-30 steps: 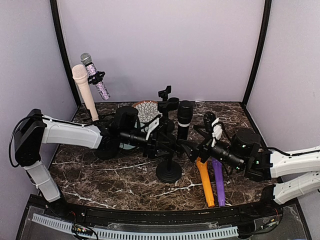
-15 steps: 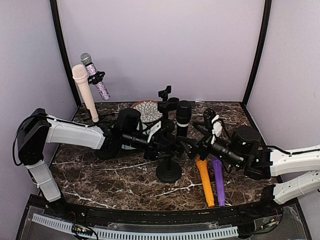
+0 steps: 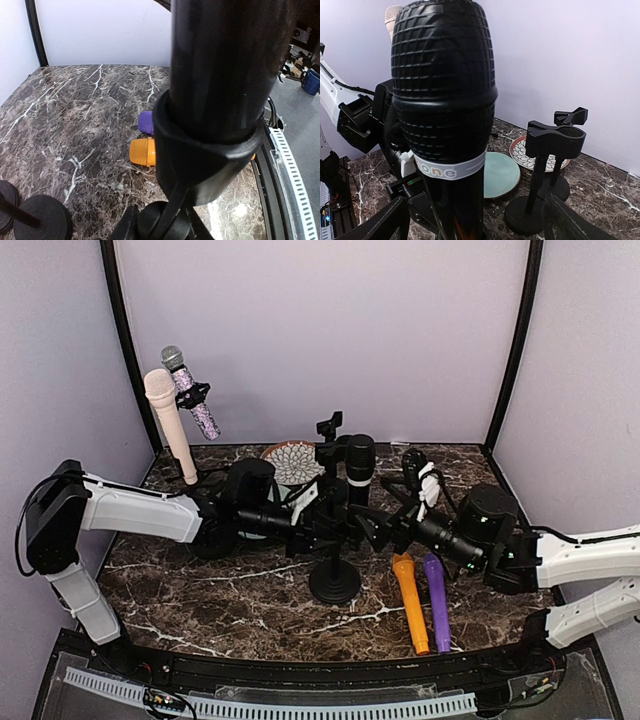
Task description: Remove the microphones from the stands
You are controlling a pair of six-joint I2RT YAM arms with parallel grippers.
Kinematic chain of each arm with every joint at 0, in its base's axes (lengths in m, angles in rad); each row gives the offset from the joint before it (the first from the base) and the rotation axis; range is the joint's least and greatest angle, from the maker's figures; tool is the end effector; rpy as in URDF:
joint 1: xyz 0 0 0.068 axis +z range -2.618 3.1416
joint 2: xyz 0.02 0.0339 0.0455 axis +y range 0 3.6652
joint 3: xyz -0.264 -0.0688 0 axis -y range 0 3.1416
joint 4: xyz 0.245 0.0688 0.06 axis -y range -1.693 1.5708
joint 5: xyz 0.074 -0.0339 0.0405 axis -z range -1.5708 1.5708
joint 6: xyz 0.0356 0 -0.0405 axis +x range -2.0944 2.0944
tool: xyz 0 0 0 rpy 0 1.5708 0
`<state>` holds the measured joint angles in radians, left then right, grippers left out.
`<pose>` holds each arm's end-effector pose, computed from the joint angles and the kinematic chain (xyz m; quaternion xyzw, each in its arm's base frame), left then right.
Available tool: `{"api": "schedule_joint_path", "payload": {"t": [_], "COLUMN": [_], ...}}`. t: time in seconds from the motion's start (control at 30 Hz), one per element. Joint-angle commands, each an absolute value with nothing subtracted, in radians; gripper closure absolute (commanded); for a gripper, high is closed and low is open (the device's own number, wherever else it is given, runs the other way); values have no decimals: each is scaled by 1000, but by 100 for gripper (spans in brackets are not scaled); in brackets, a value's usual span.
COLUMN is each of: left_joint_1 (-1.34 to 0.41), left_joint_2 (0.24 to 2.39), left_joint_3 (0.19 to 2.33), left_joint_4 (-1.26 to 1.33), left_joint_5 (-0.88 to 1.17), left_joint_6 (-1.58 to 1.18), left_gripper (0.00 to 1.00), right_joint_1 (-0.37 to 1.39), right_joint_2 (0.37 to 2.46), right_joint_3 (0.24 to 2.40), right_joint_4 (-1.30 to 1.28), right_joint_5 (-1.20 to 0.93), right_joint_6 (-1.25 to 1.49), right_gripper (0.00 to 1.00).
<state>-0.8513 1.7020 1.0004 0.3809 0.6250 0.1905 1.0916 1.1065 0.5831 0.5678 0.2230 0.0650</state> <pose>0.2335 -0.2981 0.2305 0.5401 0.5798 -0.4165 0.4458 0.1234 0.2205 0.2839 -0.2673 0.6379 0.3281 0.6434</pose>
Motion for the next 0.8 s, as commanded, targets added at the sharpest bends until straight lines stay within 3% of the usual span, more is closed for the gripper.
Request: {"api": "schedule_joint_path", "payload": {"t": [0.0, 0.27, 0.5, 0.77], "left_joint_1": [-844, -844, -845, -844], "left_joint_2": [1601, 1494, 1469, 1472], "left_joint_3": [940, 844, 762, 743], "left_joint_4": [415, 407, 460, 478], "left_joint_5": [476, 256, 199, 200], "left_joint_6": [167, 100, 33, 13], "left_gripper": [88, 93, 94, 94], "right_joint_1": [1086, 1086, 1086, 1087], "right_joint_2": [1142, 1258, 1391, 1472], "right_joint_3": [636, 707, 811, 914], "right_joint_4": [615, 686, 684, 659], "right_joint_5": [211, 201, 233, 241], "right_joint_6": [72, 84, 90, 76], "right_gripper": [8, 7, 8, 23]}}
